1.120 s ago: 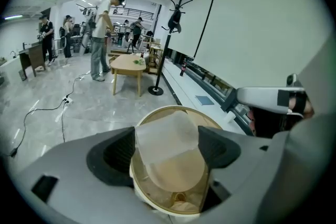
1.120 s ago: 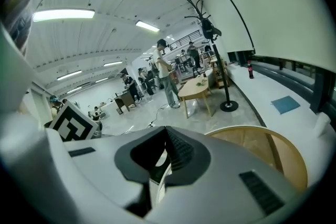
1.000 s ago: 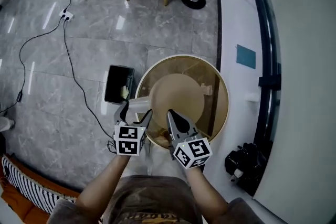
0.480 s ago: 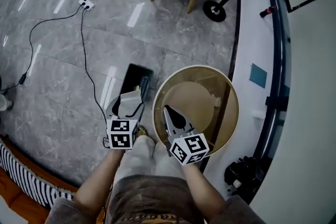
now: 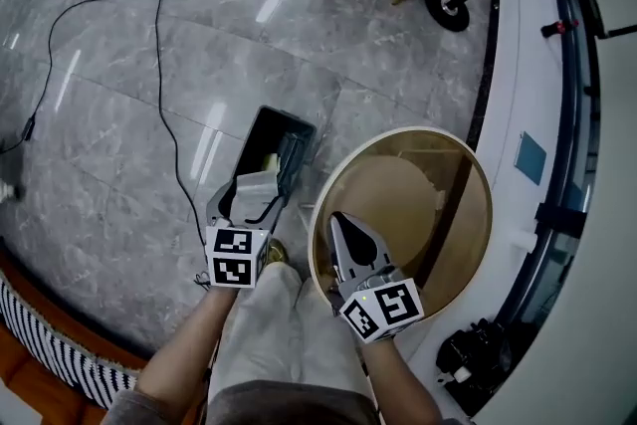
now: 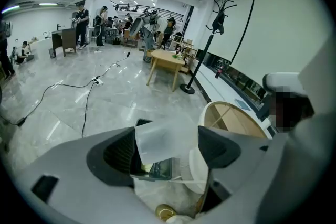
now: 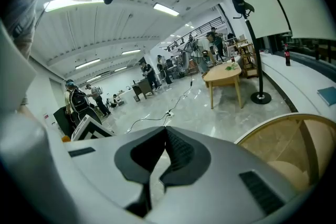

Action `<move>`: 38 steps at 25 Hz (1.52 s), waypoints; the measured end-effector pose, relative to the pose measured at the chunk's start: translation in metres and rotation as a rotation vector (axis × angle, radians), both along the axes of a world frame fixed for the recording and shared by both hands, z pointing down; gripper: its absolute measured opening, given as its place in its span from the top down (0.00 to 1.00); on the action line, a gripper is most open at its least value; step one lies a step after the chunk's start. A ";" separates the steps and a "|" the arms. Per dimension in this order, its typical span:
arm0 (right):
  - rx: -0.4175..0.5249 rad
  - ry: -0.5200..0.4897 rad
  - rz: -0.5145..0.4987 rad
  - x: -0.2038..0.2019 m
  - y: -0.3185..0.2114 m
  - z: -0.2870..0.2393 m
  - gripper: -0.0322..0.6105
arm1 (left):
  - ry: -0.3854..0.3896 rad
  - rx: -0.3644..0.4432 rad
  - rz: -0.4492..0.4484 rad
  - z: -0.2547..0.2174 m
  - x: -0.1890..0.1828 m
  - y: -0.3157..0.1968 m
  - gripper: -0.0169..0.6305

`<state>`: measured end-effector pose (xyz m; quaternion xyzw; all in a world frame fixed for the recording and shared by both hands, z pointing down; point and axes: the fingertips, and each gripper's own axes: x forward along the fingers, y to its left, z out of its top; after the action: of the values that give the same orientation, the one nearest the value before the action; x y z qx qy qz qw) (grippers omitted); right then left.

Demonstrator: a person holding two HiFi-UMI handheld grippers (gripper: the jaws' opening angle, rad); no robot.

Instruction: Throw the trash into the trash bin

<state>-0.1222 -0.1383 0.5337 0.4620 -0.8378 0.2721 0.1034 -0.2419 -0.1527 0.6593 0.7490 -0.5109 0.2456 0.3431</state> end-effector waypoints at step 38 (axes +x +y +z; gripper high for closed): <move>-0.090 -0.040 -0.019 0.032 0.032 0.004 0.92 | -0.010 -0.034 -0.058 -0.028 0.040 0.020 0.88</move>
<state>-0.0902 -0.1067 0.5372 0.4435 -0.8308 0.3177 0.1099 -0.2021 -0.1324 0.6315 0.7268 -0.5296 0.2480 0.3602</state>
